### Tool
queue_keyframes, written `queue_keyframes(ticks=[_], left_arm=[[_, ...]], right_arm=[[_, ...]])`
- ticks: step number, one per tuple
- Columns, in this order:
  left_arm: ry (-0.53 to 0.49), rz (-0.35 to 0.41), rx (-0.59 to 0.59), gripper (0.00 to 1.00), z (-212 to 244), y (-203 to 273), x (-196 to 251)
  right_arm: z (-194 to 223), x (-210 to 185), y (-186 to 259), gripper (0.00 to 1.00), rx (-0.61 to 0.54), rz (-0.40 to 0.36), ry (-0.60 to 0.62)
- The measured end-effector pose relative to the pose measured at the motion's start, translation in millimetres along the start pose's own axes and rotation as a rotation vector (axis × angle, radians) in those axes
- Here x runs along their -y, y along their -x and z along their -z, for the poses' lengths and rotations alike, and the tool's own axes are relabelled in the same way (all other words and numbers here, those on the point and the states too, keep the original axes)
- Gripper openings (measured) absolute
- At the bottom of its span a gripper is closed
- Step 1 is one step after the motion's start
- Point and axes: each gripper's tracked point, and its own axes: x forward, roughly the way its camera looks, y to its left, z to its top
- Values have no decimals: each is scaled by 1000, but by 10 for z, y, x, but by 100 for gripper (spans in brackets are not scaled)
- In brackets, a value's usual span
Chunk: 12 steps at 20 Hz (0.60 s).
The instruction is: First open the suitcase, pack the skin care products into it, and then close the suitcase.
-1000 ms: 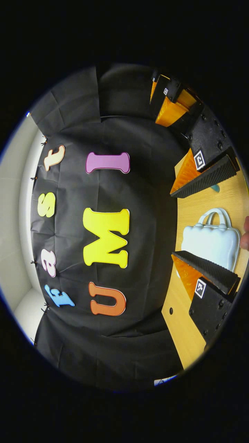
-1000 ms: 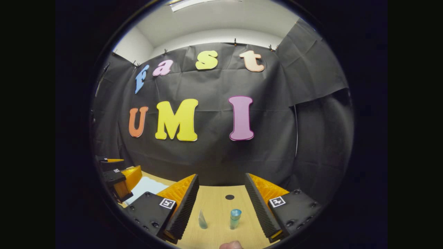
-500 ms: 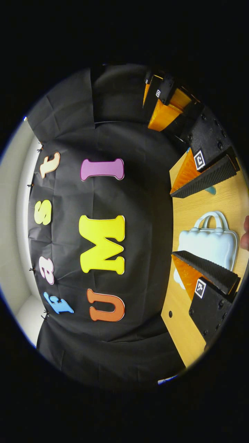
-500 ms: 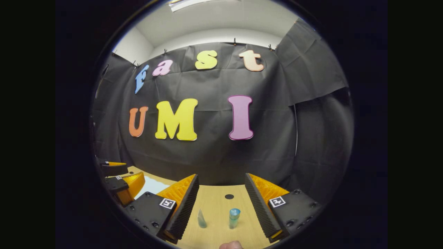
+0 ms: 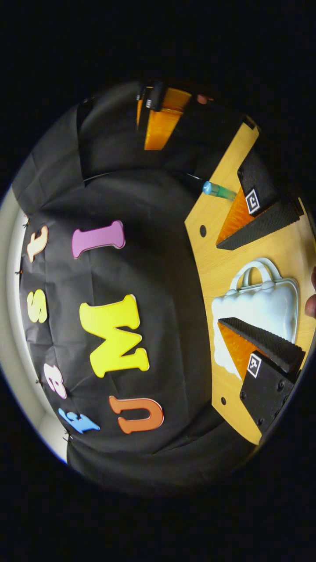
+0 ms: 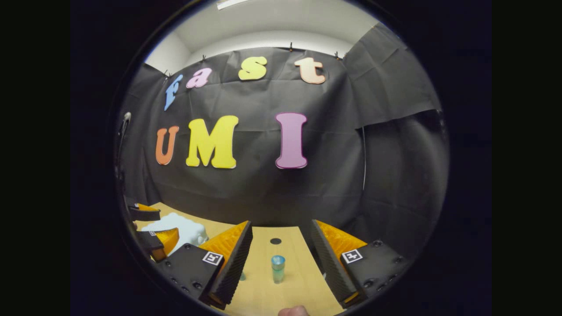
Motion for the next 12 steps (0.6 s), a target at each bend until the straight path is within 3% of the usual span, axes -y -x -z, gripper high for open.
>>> queue_keyframes(ticks=[6,12], left_arm=[[-332,78,-190,100,607,-296,165],[-657,140,-360,94,1114,-385,343]], right_arm=[[142,428,44,80,-39,93,8],[224,734,121,79,-59,179,4]])
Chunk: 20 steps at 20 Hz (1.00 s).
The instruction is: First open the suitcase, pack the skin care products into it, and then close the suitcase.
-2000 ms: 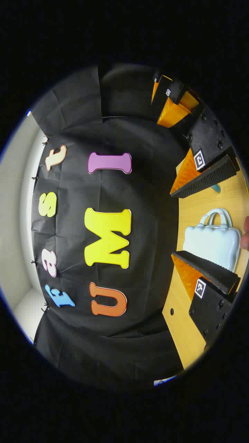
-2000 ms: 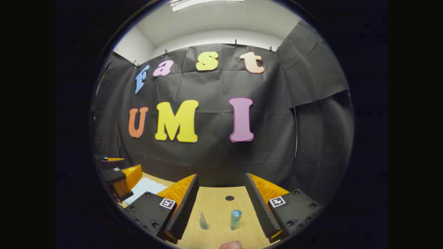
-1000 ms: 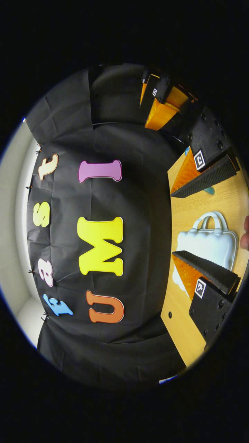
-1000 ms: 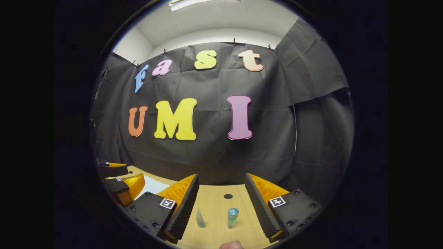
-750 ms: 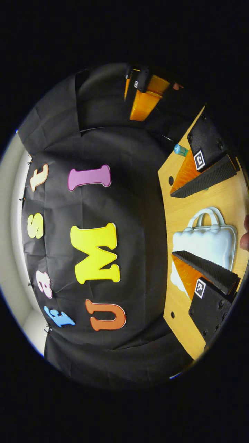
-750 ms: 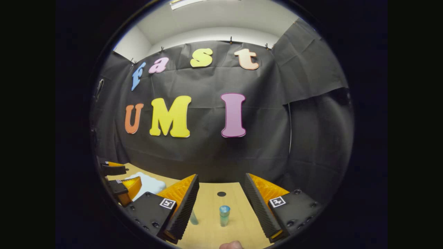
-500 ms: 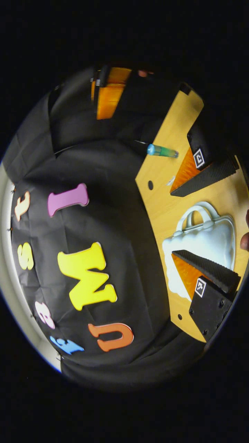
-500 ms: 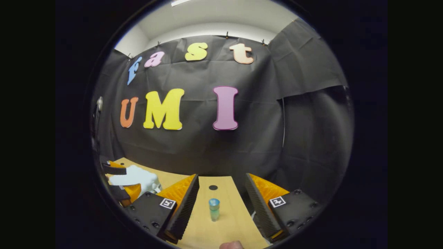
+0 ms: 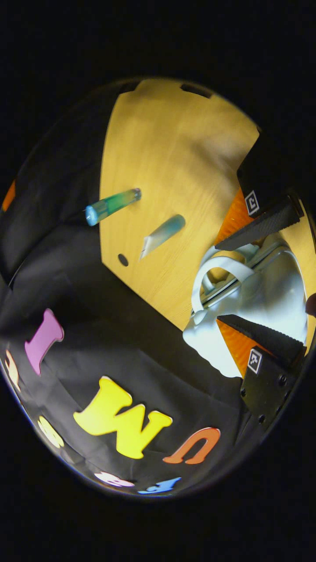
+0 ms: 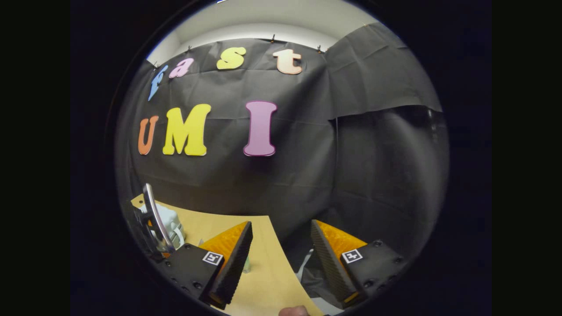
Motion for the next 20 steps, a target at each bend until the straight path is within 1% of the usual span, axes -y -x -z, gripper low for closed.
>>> queue_keyframes(ticks=[1,2,3,4,5,8,9,10,12,13,14,16,17,19,20], left_arm=[[-41,8,-22,92,28,-40,42],[-81,19,-49,92,80,-89,75],[-117,35,-71,86,108,-129,123],[-146,48,-95,84,139,-183,135],[-164,56,-117,78,159,-225,147],[-199,62,-170,69,240,-332,145],[-207,69,-185,64,258,-369,151],[-213,74,-199,62,282,-377,165],[-221,69,-210,52,285,-392,130],[-217,65,-213,41,279,-391,100],[-202,74,-216,35,281,-379,117],[-180,65,-202,28,212,-333,83],[-168,47,-183,22,164,-316,38],[-119,7,-146,16,107,-194,-126],[-83,-11,-122,14,86,-75,-285]], right_arm=[[8,28,7,79,-5,10,-1],[32,57,10,79,-8,20,-1],[34,82,15,77,-10,27,-1],[63,99,16,80,-16,31,-4],[98,106,22,79,-28,32,-6],[197,126,48,78,-57,40,-17],[213,134,53,80,-59,45,-17],[227,148,62,79,-60,49,-19],[238,166,67,79,-61,56,-26],[241,168,66,79,-62,60,-29],[248,171,62,79,-63,62,-32],[248,129,51,79,-64,57,-37],[238,90,50,79,-63,51,-36],[236,-5,37,80,-60,30,-26],[225,-55,39,80,-58,18,-18]])
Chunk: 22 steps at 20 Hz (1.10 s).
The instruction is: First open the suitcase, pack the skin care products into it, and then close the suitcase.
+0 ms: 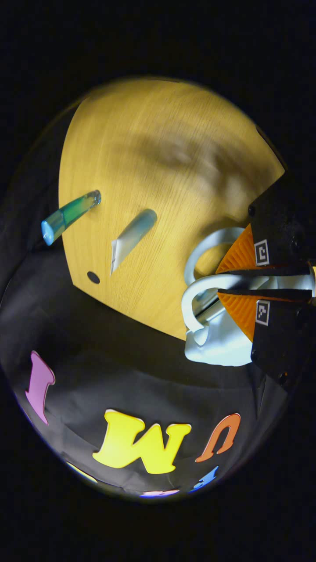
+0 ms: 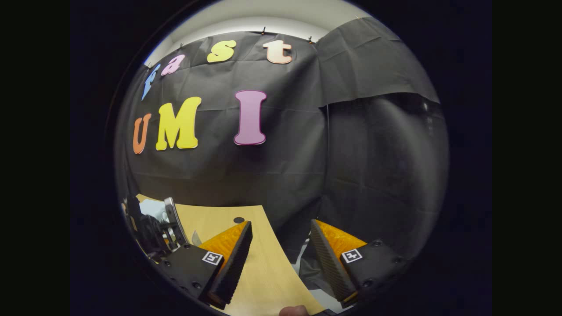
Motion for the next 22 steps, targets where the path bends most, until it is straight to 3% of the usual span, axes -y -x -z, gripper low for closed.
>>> queue_keyframes(ticks=[4,9,12,15,19,22], left_arm=[[148,-105,118,7,-73,375,-571],[469,-234,271,4,348,747,-1655],[625,-365,297,3,1029,733,-2478],[734,-456,296,3,1775,704,-2893],[866,-477,296,3,2704,508,-3037],[949,-443,251,4,3353,137,-2964]], right_arm=[[-58,-228,7,80,13,-48,17],[-145,-658,38,80,27,-135,50],[-239,-920,72,80,40,-184,75],[-312,-1171,95,78,49,-227,95],[-358,-1477,116,80,45,-265,125],[-376,-1665,135,80,48,-295,147]])
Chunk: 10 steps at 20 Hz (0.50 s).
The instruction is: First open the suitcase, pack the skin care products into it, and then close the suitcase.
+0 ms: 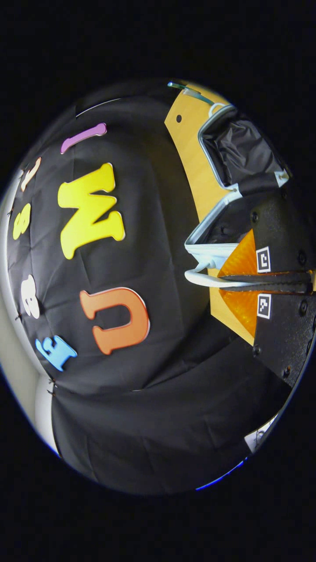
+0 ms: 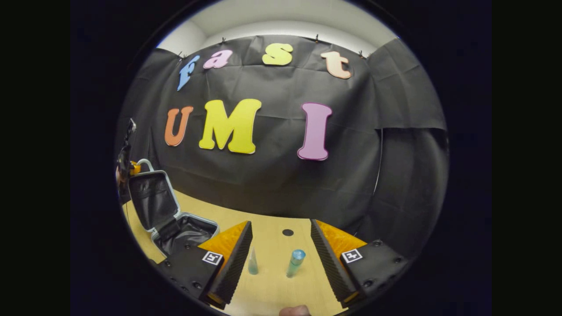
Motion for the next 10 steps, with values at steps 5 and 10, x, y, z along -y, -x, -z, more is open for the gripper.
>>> queue_keyframes(ticks=[5,10], left_arm=[[302,16,-171,6,1025,-314,-224],[387,68,-307,8,1643,-457,-73]], right_arm=[[91,-284,-63,78,-48,-43,38],[171,-469,-129,80,-84,-65,71]])
